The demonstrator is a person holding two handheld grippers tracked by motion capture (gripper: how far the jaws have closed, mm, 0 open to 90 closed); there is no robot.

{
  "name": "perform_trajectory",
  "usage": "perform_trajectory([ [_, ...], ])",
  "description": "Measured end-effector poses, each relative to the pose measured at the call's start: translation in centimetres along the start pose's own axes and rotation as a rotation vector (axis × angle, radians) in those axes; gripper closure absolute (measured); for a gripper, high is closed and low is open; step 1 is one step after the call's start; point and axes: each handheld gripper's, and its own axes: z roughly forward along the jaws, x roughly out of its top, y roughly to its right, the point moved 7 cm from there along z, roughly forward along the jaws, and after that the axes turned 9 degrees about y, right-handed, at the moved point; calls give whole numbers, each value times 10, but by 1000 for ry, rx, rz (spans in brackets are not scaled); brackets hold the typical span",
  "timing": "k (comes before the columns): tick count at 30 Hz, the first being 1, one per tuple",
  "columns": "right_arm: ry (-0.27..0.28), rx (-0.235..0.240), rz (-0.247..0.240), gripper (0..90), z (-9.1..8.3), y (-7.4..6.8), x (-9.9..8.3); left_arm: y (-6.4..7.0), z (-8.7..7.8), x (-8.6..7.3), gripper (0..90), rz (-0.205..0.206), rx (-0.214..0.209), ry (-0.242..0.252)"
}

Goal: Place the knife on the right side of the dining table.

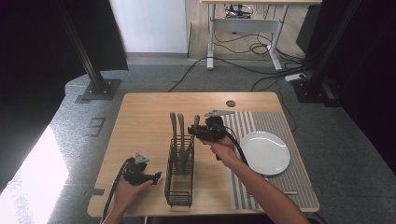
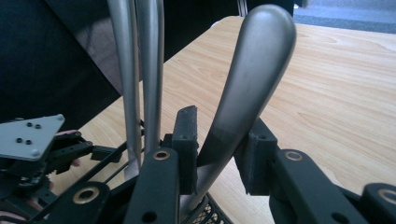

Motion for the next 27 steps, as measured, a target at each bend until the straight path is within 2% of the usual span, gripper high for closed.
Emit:
perform_trajectory([
  [6,38,32,6,762,-12,-7,8,0,1,0,146,0,1,-2],
  [13,40,56,-12,797,-18,-16,10,0,1,0,146,2,1,-2],
  [17,77,79,-5,824,-25,-20,17,0,1,0,146,2,1,-2],
  [20,103,69,-55,825,-32,-23,24,0,1,0,146,1,2,-1],
  [25,131,91,-72,827,-45,-27,35,0,1,0,146,1,3,0],
  [27,164,102,-81,828,-57,-30,44,0,1,0,146,2,4,-1],
])
